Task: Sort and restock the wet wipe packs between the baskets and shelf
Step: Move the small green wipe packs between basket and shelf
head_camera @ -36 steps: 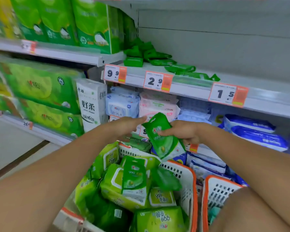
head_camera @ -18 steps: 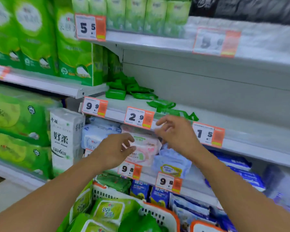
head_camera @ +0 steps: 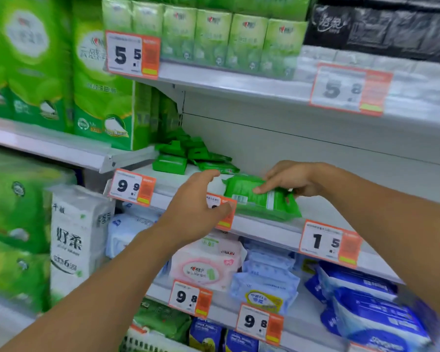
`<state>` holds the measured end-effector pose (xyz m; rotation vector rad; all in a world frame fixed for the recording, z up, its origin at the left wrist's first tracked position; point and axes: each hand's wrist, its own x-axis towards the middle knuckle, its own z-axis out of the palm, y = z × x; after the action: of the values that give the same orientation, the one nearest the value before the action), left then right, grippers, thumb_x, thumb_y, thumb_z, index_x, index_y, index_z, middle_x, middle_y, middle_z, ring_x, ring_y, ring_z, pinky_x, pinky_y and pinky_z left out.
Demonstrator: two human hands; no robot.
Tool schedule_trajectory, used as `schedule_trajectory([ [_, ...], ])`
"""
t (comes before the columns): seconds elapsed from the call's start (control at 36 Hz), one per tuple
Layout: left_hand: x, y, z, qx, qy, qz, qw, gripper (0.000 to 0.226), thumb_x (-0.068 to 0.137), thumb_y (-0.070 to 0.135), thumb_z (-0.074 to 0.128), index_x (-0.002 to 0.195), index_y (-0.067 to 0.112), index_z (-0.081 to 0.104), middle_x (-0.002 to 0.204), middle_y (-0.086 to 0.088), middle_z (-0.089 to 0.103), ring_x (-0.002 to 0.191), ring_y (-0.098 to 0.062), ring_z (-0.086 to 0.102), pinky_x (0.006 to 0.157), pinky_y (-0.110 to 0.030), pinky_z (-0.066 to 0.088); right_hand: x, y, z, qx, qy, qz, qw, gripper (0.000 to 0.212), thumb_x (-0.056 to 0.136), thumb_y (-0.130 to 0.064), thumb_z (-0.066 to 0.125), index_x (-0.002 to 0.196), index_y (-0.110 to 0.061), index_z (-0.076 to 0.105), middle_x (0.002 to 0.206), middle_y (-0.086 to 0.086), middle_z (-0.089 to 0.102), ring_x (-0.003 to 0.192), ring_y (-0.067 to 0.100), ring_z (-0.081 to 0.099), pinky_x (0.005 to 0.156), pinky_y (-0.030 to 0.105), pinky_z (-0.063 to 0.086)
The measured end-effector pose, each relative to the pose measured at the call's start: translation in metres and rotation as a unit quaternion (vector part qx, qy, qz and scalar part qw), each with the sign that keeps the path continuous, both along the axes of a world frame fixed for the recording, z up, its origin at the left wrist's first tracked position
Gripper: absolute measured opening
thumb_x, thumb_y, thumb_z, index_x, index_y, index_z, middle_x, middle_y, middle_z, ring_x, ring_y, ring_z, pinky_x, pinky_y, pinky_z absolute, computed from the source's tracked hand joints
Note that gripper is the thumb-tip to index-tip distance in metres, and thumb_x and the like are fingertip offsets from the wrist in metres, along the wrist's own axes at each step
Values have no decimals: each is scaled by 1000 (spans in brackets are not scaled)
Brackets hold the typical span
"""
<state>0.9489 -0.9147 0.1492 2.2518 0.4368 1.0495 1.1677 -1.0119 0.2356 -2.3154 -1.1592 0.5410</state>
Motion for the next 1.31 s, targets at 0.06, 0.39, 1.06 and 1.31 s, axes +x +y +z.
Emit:
schedule_trajectory([
  [0.06,4,3,2,17,-9,-2,1000,72,85,36,74,146,24,39,147,6,39,127,-8,41,99,-22,34,3,5,-1,144,43,23,988,21,70,-17,88,80,-9,71,72,6,62,63,17,53,55,25,39],
  [0.39,-11,39,37,202,-77,223,950,58,74,28,81,128,28,59,112,-3,63,102,-32,59,79,-46,51,-73,58,13,204,450,82,866,15,95,-22,62,94,-7,67,82,8,70,66,14,68,68,25,62],
  [1.06,-108,11,-8,-337,-66,11,939,18,93,32,64,107,21,69,61,12,63,38,2,49,35,-13,34,-98,-11,8,360,-324,85,871,46,97,-25,62,59,-8,44,51,0,32,55,16,30,56,33,24],
  [1.31,-163,-15,-13,-400,-25,17,916,8,94,17,59,102,18,63,57,7,65,42,-6,55,37,-14,32,-154,-33,-30,419,65,104,900,18,97,-13,62,85,-5,72,69,13,64,63,20,58,64,35,51],
])
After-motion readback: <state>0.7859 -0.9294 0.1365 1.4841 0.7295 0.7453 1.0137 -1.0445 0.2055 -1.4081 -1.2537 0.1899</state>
